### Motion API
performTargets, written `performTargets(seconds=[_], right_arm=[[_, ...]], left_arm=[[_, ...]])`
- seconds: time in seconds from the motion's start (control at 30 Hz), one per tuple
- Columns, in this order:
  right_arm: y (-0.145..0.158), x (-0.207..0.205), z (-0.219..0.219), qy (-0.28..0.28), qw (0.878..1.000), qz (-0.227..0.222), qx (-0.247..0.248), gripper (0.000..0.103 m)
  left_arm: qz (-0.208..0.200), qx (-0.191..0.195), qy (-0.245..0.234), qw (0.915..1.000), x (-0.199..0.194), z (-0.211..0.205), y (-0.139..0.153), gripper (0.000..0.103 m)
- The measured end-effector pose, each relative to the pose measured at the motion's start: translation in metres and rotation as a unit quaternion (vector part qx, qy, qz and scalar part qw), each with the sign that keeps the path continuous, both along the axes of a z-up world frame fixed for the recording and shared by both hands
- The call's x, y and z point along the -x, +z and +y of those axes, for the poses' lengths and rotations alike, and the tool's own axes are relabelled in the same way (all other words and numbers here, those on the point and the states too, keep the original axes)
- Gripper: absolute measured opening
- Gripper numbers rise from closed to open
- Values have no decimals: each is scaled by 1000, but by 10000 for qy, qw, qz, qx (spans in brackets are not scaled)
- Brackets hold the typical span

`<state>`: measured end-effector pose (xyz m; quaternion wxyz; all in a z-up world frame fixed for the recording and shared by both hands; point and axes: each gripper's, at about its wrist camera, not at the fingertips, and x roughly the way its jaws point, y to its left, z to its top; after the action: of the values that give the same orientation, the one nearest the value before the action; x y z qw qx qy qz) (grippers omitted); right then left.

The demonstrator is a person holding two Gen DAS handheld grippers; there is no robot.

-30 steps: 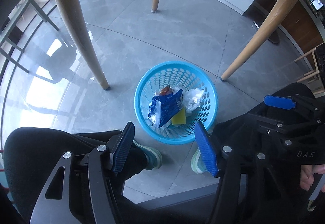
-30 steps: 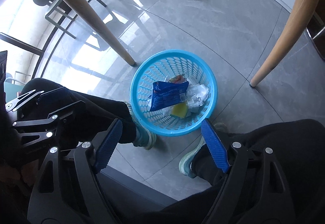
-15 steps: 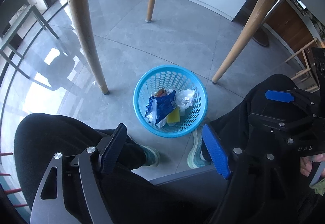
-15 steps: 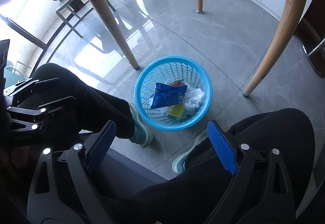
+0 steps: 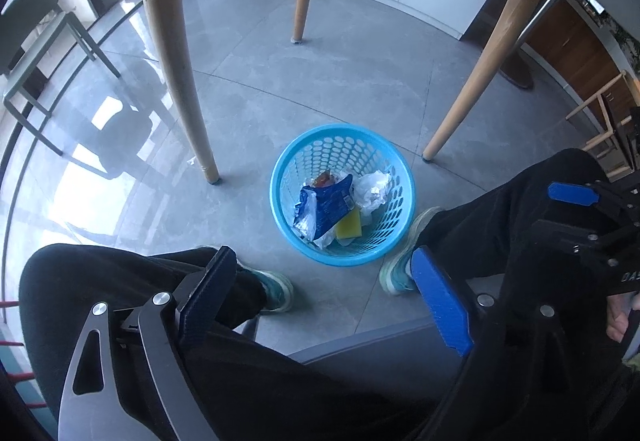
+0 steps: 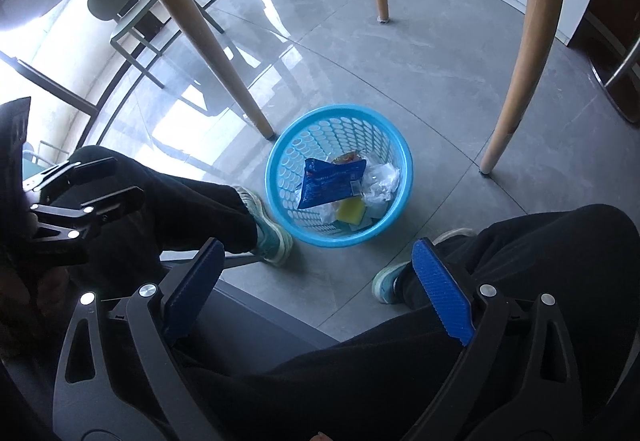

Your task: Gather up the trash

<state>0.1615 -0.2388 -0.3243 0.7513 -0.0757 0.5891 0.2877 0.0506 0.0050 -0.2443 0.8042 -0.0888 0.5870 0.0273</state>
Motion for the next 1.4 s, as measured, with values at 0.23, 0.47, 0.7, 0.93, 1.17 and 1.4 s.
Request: performTargets(seconds=[0.23,0.47,0.7,0.93,1.17,1.4], right_arm=[[-7,2,10,23,9999,134,17,94],[-10,7,20,223,9994,156,194,94],[-11,7,20,218,9994,145,226,94],[-12,5,20,240,9993,182,228,94],[-13,4,19,209,9993,242,205,94],[-14,3,20,181,9992,298,215,94]], left_arm=[[92,292,87,9995,-3,7,-10,97],[120,363,36,9993,-2,6,-9,97],[83,443,69,9990,-1,9,-8,97],[147,400,192,9989,-3,10,-11,97],[64,280,107,9995,-3,6,-7,97],[-32,356,67,9993,-2,6,-5,97]])
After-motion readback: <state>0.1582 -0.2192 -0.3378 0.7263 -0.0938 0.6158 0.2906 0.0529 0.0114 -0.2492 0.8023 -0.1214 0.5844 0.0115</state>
